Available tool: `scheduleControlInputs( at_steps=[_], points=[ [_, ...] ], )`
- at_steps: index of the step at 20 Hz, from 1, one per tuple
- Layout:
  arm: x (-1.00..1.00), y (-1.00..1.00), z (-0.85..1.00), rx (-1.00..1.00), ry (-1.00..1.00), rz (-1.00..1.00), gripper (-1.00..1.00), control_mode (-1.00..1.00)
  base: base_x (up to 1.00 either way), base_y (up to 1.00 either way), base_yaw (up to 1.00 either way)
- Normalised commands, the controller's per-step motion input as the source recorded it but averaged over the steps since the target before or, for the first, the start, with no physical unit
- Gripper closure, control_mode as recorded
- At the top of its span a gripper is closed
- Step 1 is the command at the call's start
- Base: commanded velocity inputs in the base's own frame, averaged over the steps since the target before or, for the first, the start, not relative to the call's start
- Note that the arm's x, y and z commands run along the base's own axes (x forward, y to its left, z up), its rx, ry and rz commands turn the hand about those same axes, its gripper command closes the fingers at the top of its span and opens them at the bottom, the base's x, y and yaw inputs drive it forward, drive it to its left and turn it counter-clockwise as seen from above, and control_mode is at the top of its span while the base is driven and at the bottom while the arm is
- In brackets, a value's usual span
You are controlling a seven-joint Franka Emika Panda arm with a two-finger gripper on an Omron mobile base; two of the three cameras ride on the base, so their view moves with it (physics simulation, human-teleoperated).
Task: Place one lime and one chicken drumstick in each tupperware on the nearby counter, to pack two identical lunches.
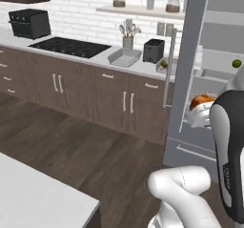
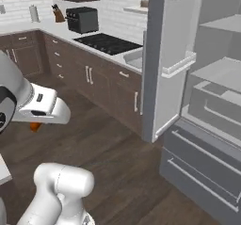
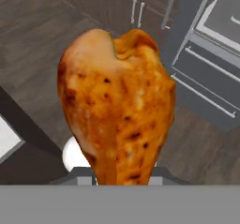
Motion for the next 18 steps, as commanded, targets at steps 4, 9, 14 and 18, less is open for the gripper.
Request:
scheduleControlInputs(
  at_steps=[4,9,14,18],
  points=[
    [0.00,0.00,0.00,0.00,0.00,0.00,1.00,1.00,0.46,0.23,0.49],
    [0.00,0.00,0.00,0.00,0.00,0.00,1.00,1.00,0.92,-0.18,0.40],
    [0.00,0.00,0.00,0.00,0.00,0.00,1.00,1.00,1.00,-0.06,0.18],
    [0.00,0.00,0.00,0.00,0.00,0.00,1.00,1.00,1.00,0.00,0.15]
  ],
)
